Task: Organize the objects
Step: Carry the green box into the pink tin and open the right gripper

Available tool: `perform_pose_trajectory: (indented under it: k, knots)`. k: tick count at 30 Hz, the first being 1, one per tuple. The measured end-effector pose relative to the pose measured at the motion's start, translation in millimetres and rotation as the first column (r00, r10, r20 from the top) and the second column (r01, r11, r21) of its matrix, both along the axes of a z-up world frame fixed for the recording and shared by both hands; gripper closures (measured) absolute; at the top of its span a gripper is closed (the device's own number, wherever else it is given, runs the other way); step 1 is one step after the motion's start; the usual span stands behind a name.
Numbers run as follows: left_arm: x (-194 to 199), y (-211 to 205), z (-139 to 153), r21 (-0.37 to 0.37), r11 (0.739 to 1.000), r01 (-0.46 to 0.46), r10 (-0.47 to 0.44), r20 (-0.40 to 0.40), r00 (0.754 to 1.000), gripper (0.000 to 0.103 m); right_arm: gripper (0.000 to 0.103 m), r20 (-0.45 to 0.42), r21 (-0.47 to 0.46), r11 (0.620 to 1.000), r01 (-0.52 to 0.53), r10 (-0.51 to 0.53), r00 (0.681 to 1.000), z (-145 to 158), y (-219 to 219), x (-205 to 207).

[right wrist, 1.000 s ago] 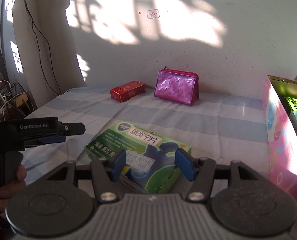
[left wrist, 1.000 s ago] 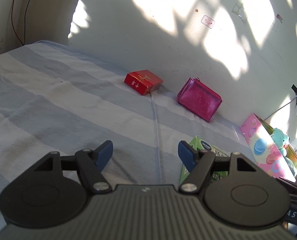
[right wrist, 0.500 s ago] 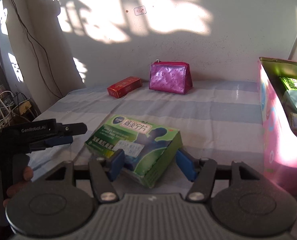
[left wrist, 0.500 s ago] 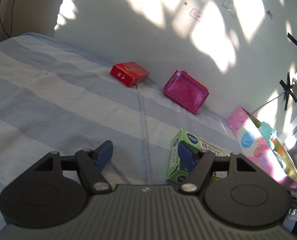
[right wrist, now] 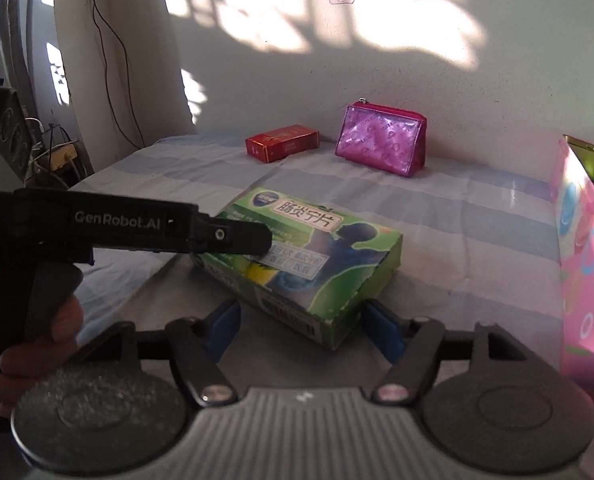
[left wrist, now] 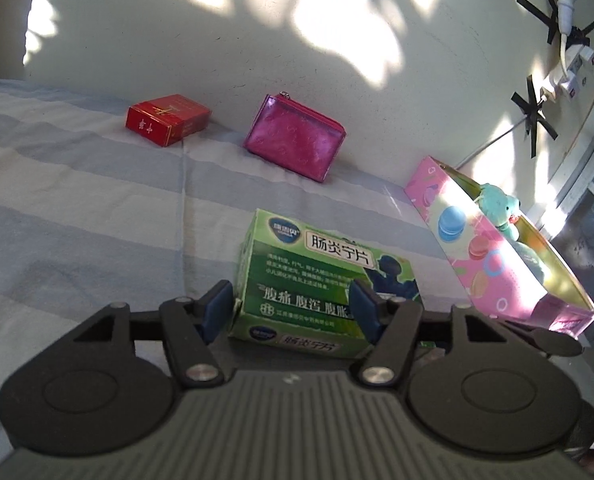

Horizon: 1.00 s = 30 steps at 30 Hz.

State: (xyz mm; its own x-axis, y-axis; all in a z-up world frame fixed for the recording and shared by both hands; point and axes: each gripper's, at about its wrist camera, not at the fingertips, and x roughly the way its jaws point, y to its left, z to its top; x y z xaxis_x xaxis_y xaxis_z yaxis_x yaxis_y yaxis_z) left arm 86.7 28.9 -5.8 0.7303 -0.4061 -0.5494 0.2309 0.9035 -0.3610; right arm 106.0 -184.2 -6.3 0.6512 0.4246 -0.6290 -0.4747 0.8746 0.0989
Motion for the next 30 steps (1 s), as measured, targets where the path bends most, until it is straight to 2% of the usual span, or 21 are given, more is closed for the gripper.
perform_pose_trajectory:
  k: [3,6,9,11,14,16,18,21,24,25,27,28,30]
  knots:
    - [-12.3,-2.6,16.7,-0.055,0.998,0.007,-0.005,0.03,1.0,0.037,0.042,0.012,0.09,0.995,0.037,-0.039,0.999,15.4,-22.9,-9.3]
    - [-25.9,-19.6,46.8,-0.113,0.991,0.066,-0.053,0.111,0.992,0.037,0.043,0.159,0.101,0.994,0.047,-0.063,0.985,45.1,-47.5,-36.4]
    - [-35.4,-54.7,74.8,-0.1,0.985,0.142,-0.118,0.211,0.97,0.037,0.042,0.278,0.112,0.988,0.105,-0.132,0.952,70.2,-76.6,-56.7]
    - [-36.7,-80.6,85.5,-0.082,0.977,0.196,-0.17,0.253,0.952,0.037,0.04,0.326,0.124,0.98,0.154,-0.187,0.927,78.8,-98.6,-65.0]
    - [-27.2,-125.3,88.9,-0.061,0.956,0.286,-0.261,0.261,0.929,0.037,0.04,0.374,0.113,0.962,0.248,-0.272,0.887,80.4,-131.4,-70.4]
    - [-17.8,-152.6,84.4,-0.052,0.945,0.324,-0.304,0.237,0.923,0.037,0.04,0.363,0.12,0.945,0.304,-0.327,0.873,75.2,-155.7,-66.5]
    - [-12.1,-180.1,79.0,-0.024,0.937,0.349,-0.336,0.218,0.917,0.037,0.04,0.328,0.141,0.929,0.343,-0.371,0.869,68.3,-177.6,-58.5]
    - [-9.9,-218.1,73.3,0.073,0.932,0.355,-0.362,0.22,0.906,0.036,0.04,0.269,0.16,0.909,0.386,-0.416,0.869,55.3,-209.6,-45.0]
    - [-8.2,-247.2,70.8,0.17,0.933,0.316,-0.35,0.234,0.907,0.037,0.039,0.249,0.114,0.906,0.408,-0.424,0.871,47.1,-224.5,-26.5]
    - [-7.7,-254.1,70.6,0.198,0.933,0.301,-0.342,0.225,0.912,0.036,0.04,0.272,0.084,0.902,0.424,-0.43,0.861,45.2,-226.0,-19.8]
    - [-14.2,-257.0,73.0,0.249,0.933,0.259,-0.318,0.235,0.919,0.036,0.037,0.346,0.042,0.873,0.487,-0.47,0.812,42.4,-228.0,-8.4]
    - [-19.6,-255.1,74.8,0.267,0.932,0.244,-0.312,0.254,0.916,0.036,0.037,0.368,0.057,0.856,0.513,-0.496,0.787,41.9,-230.9,-4.2]
    - [-36.2,-241.9,80.6,0.293,0.933,0.209,-0.299,0.31,0.902,0.035,0.037,0.364,0.154,0.846,0.511,-0.529,0.767,40.0,-240.8,-3.7]
